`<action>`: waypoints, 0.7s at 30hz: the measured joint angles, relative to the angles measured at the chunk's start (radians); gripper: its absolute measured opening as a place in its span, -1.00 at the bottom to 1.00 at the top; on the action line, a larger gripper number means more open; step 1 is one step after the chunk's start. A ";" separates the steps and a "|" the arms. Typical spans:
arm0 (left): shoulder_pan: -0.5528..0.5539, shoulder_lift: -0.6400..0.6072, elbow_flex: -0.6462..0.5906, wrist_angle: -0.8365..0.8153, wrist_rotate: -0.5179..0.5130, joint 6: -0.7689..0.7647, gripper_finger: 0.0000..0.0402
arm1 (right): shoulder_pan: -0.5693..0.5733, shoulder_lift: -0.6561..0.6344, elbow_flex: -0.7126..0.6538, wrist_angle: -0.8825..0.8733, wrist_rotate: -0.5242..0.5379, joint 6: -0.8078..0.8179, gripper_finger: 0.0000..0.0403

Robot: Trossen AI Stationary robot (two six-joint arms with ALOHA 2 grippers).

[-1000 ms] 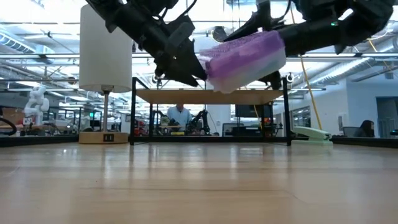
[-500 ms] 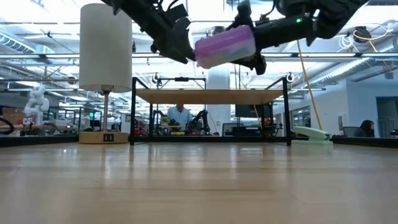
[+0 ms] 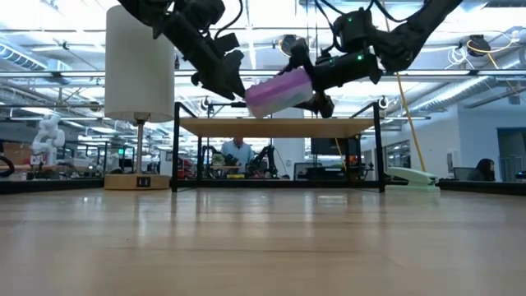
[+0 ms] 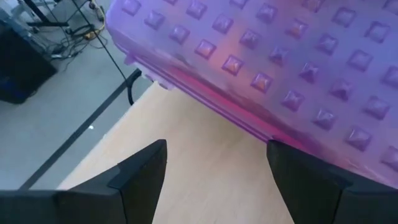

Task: Pack school essentials
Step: Put the violet supply box on the shelf

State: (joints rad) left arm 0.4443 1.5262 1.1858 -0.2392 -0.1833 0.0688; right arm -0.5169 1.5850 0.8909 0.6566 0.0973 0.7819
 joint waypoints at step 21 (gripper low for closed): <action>0.021 -0.137 0.002 -0.040 -0.001 0.038 0.41 | -0.064 0.023 -0.002 -0.005 -0.076 0.014 0.77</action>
State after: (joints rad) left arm 0.4654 1.3889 1.1873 -0.2790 -0.1844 0.1071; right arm -0.5804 1.6079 0.8893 0.6513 0.0212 0.7957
